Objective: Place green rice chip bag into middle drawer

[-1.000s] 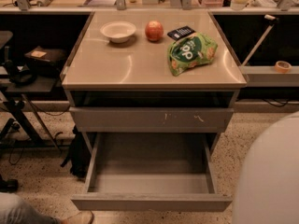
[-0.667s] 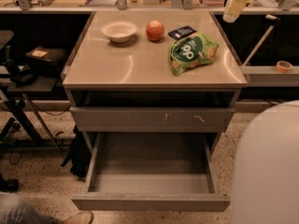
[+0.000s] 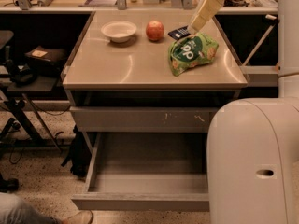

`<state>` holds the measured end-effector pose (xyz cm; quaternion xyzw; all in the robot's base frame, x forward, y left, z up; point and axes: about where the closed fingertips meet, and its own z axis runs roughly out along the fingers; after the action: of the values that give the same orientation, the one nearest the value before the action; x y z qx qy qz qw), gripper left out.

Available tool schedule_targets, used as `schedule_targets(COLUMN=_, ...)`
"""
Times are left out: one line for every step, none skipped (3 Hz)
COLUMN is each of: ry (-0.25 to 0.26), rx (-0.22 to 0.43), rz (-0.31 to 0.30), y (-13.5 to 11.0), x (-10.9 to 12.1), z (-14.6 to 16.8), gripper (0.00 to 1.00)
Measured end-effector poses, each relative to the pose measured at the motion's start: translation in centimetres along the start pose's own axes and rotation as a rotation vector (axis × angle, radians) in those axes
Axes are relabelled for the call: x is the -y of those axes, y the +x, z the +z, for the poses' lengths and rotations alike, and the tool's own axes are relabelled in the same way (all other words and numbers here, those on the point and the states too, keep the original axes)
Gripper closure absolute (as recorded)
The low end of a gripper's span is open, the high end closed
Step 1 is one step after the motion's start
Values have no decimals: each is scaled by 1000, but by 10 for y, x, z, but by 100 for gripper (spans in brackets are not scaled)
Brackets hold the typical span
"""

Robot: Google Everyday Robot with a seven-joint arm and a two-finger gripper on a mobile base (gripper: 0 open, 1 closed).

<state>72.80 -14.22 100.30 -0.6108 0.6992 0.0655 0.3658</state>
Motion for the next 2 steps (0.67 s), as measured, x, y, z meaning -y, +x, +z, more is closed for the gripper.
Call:
schedule_targets(ry=22, rx=13, rz=0, y=-4, x=7, z=5, gripper=0)
schedule_targets(ry=49, rx=-85, rz=57, y=38, x=22, z=29, gripper=0)
